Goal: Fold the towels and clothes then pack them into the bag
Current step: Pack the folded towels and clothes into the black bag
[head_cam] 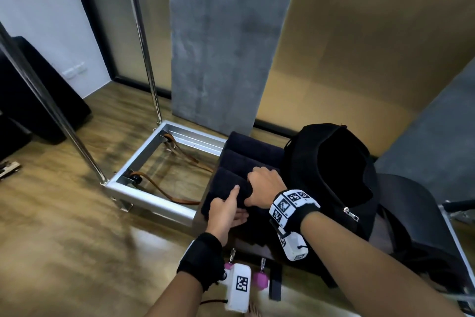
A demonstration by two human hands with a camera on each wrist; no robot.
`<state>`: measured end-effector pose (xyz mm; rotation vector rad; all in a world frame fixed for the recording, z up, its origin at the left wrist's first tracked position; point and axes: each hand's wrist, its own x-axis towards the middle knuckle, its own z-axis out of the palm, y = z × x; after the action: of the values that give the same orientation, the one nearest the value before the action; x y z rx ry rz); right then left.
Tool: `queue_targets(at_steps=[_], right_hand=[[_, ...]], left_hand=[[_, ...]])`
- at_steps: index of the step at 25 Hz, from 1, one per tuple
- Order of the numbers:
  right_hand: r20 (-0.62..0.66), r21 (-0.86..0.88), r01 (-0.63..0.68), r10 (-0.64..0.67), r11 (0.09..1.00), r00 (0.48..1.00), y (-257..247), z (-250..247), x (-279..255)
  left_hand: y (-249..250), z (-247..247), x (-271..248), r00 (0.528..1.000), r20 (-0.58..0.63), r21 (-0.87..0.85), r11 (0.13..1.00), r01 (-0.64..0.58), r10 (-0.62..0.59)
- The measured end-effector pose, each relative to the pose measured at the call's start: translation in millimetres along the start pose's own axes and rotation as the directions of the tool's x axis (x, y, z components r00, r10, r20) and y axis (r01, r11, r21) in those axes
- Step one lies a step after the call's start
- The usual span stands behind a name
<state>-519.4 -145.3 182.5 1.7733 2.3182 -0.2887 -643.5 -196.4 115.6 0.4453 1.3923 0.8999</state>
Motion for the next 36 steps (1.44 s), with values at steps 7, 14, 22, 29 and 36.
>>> queue_targets(at_steps=[7, 14, 22, 29, 36], right_hand=[[-0.035, 0.596, -0.024, 0.055, 0.803, 0.998, 13.0, -27.6, -13.2], [0.101, 0.976, -0.118, 0.098, 0.186, 0.99, 55.9, -76.8, -54.2], [0.153, 0.891, -0.328, 0.473, 0.313, 0.868, 164.5, -118.4, -120.7], [0.411, 0.649, -0.689, 0.612, 0.323, 0.675, 209.4, -87.5, -69.4], [0.352, 0.639, -0.684, 0.657, 0.352, 0.667, 217.4, -59.9, -12.3]], left_hand=[[33.1, 10.2, -26.4, 0.99, 0.042, -0.203, 0.972, -0.12, 0.131], [87.0, 75.1, -29.9, 0.915, 0.308, -0.279, 0.944, -0.176, 0.261], [93.2, 184.6, -35.3, 0.737, 0.51, 0.455, 0.589, -0.668, 0.443], [69.3, 202.5, -28.1, 0.735, 0.599, 0.783, -0.042, -0.62, 0.318], [78.5, 195.7, -27.7, 0.7, 0.667, 0.721, 0.016, -0.693, 0.256]])
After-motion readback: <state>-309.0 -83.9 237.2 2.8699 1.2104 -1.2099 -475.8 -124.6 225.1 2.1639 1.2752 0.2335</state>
